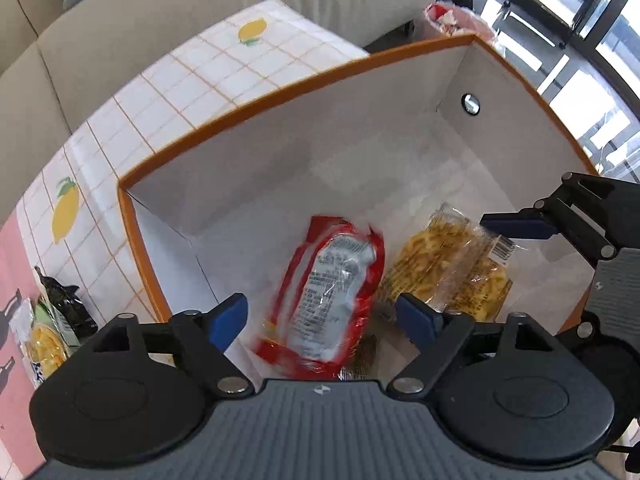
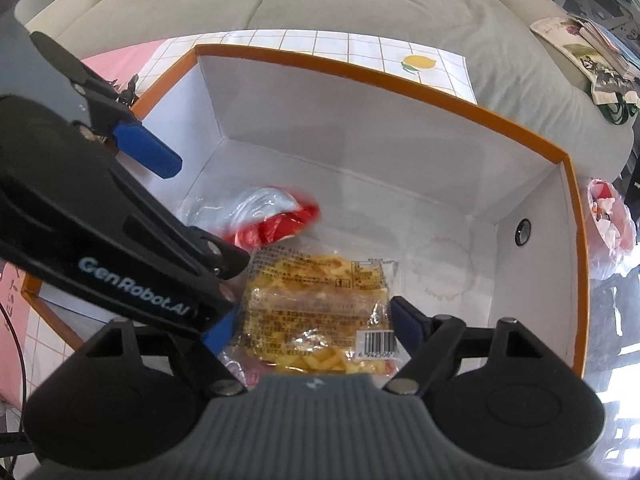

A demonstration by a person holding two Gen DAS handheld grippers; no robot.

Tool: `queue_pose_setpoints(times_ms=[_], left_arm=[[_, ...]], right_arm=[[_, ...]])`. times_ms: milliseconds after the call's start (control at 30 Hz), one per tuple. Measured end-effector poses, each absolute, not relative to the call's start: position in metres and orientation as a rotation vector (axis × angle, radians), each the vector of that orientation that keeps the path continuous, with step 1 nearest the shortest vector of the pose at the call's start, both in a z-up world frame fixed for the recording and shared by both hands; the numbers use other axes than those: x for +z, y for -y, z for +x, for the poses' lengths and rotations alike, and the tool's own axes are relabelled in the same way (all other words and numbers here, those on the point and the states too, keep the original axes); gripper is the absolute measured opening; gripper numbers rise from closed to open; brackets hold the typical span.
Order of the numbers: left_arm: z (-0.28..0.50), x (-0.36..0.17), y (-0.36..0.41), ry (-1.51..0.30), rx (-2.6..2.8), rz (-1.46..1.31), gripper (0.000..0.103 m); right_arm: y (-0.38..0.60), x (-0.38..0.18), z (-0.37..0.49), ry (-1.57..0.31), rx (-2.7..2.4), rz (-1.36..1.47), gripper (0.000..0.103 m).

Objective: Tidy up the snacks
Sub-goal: 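Open both tools to drop the held snacks into the orange box, then withdraw both open tools from the box back to the snack pile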

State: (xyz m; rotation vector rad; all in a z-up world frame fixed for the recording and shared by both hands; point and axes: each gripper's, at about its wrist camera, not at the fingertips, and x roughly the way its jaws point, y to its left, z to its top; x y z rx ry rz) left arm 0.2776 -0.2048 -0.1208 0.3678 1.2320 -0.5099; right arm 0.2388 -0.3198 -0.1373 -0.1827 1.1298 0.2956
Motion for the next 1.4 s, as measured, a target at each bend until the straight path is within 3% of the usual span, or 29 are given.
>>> queue_pose_setpoints(times_ms=[200,567,900,1400], left_arm=[[0.268,-0.105,0.202,-1.180,-0.521,0.335,0.103],[0.241,-0.064,0.182,-1.068,-0.523,0.247,0.103],[0.196,-0.023,0.131,-0.944,-0.467,0.071,0.103],[0.139,-0.061,0.002,-0.962,-0.266,-0.292,0.103]], right_arm=[[0.320,-0.126,0.233,-1.134,0.282,-0.194,0.095],[0.328,-0.104,0.212,-1.119,0.163,-0.124,0.097],[0.306,-0.064,0.154,-0.906,0.060,0.010,0.100],[0.219,-0.072,0.080,-0.724,0.064,0.116,0.100]])
